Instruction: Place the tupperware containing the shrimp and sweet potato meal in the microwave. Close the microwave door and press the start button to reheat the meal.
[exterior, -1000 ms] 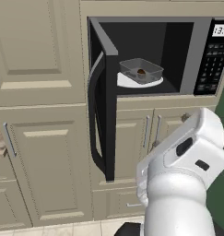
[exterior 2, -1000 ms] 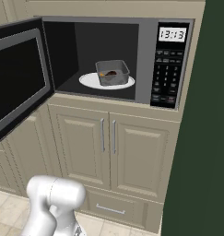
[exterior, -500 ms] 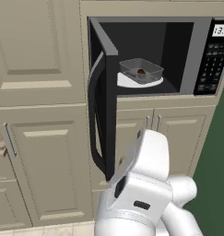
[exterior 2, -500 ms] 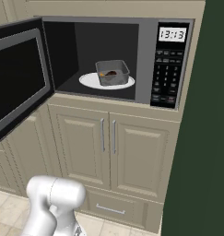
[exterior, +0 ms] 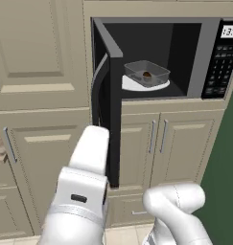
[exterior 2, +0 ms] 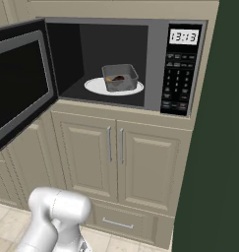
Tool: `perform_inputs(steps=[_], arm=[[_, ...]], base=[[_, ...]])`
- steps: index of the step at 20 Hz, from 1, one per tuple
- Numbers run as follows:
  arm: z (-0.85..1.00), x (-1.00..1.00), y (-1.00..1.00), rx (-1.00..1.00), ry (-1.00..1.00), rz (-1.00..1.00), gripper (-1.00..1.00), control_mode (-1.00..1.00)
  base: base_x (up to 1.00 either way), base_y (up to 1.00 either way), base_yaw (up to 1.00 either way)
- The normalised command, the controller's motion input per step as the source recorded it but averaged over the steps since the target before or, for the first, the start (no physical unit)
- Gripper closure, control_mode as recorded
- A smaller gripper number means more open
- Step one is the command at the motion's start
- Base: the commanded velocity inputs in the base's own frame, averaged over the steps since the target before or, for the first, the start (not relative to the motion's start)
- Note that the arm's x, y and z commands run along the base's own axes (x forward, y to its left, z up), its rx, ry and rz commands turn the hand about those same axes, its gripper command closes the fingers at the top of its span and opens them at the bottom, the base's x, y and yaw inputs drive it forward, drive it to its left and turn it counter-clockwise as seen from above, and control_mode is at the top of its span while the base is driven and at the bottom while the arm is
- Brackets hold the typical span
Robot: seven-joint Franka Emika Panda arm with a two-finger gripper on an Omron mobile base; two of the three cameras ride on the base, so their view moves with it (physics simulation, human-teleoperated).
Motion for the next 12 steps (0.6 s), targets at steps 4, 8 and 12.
perform_inputs(steps=[4,8,12], arm=[[-0.02,0.68,0.32,-0.12,0.07,-0.11,-1.00,-1.00],[-0.07,0.65,0.39,-0.13,0.06,-0.12,-1.00,-1.00],[-0.06,0.62,0.42,-0.13,0.04,-0.12,-1.00,-1.00]], base=[[0.00,0.00,0.00],[0.00,0.00,0.00],[0.00,0.00,0.00]])
